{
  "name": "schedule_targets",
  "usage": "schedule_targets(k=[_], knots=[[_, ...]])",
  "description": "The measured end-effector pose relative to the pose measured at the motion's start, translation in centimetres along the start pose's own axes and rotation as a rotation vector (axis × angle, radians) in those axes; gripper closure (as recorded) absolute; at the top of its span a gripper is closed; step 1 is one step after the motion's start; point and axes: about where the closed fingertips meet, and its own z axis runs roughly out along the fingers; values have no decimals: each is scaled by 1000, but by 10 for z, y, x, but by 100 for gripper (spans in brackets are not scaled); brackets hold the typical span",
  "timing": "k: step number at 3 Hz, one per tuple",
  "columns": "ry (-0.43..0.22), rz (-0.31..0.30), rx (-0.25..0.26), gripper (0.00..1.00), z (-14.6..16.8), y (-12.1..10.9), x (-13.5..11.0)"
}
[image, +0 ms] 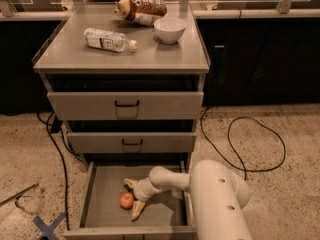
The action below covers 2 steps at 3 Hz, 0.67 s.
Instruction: Pick apple from bottom drawer and place on counter
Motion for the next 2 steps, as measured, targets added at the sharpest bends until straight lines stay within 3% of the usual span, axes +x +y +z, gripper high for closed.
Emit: schedule_targets(k=[2], knots=[[-51,-39,-29,0,29,-15,-3]])
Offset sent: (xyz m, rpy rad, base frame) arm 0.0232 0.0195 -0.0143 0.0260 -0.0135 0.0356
